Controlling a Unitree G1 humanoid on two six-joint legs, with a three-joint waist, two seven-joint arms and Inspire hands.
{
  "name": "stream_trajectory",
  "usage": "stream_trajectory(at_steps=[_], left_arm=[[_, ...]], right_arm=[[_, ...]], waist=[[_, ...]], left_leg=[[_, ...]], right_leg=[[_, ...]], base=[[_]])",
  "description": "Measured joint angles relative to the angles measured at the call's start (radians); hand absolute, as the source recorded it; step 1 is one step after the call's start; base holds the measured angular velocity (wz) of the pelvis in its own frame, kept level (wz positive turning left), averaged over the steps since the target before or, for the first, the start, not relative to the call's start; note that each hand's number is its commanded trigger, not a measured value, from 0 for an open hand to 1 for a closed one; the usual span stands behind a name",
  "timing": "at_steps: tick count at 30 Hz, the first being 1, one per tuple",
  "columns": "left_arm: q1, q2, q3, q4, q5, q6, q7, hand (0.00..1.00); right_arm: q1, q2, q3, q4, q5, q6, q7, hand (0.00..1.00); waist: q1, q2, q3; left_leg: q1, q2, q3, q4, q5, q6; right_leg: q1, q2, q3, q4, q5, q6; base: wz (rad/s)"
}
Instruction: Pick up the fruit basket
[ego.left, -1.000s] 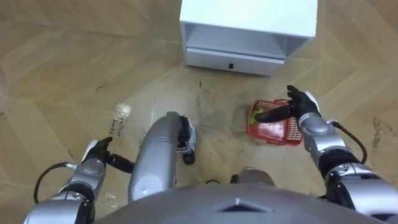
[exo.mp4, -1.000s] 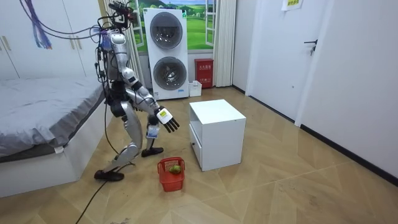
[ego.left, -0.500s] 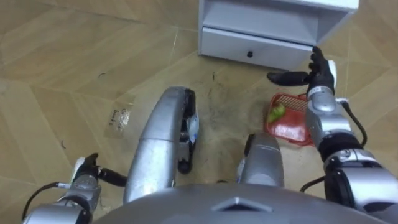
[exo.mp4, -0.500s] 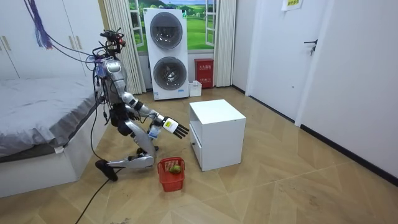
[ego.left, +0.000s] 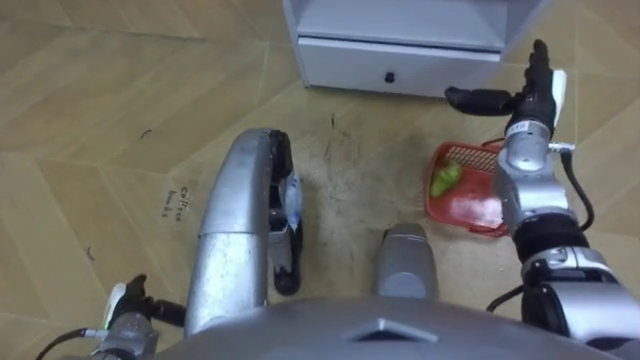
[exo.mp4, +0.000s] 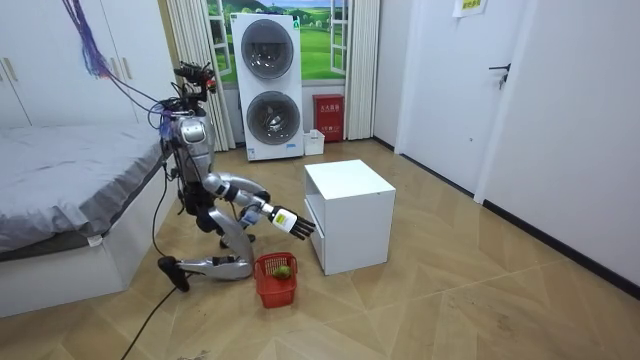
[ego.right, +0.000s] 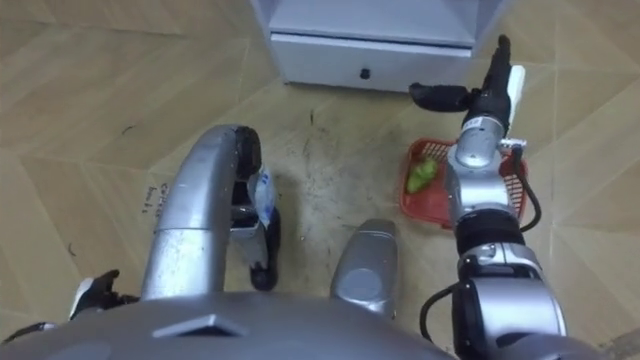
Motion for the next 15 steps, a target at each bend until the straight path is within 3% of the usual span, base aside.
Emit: stream_trajectory(at_steps=[2, 7, 12, 15], left_arm=[[-0.004, 0.0, -0.019, -0.001, 0.0, -0.003, -0.002, 0.0], [0.001, -0.002, -0.062, -0.022, -0.001, -0.017, -0.022, 0.0], [-0.001, -0.002, -0.093, -0.024, -0.016, -0.019, -0.035, 0.0], [0.003, -0.002, -0.099, -0.023, -0.018, -0.02, -0.04, 0.0]], right_arm=[[0.015, -0.001, 0.019, -0.001, -0.014, 0.0, -0.015, 0.0], [0.016, -0.016, 0.028, -0.003, -0.053, 0.0, -0.015, 0.0], [0.016, -0.039, 0.031, -0.009, -0.059, 0.001, -0.012, 0.0], [0.016, -0.039, 0.033, -0.002, -0.059, 0.001, -0.012, 0.0]], waist=[[-0.008, -0.008, -0.0059], [-0.037, -0.011, -0.0056], [-0.045, 0.002, -0.0112], [-0.043, 0.015, -0.0086]], left_leg=[[0.001, -0.001, -0.005, -0.01, 0.003, -0.007], [0.002, -0.006, -0.021, -0.013, 0.009, -0.018], [0.003, -0.005, -0.021, -0.018, 0.008, -0.018], [0.004, -0.004, -0.022, -0.021, 0.008, -0.018]], right_leg=[[-0.009, 0.004, 0.005, 0.003, 0.0, 0.0], [-0.017, 0.015, 0.013, 0.011, -0.001, 0.0], [-0.028, 0.015, 0.018, 0.018, -0.003, 0.003], [-0.031, 0.017, 0.02, 0.021, -0.004, 0.002]], base=[[-0.06], [-0.05], [-0.02], [0.0]])
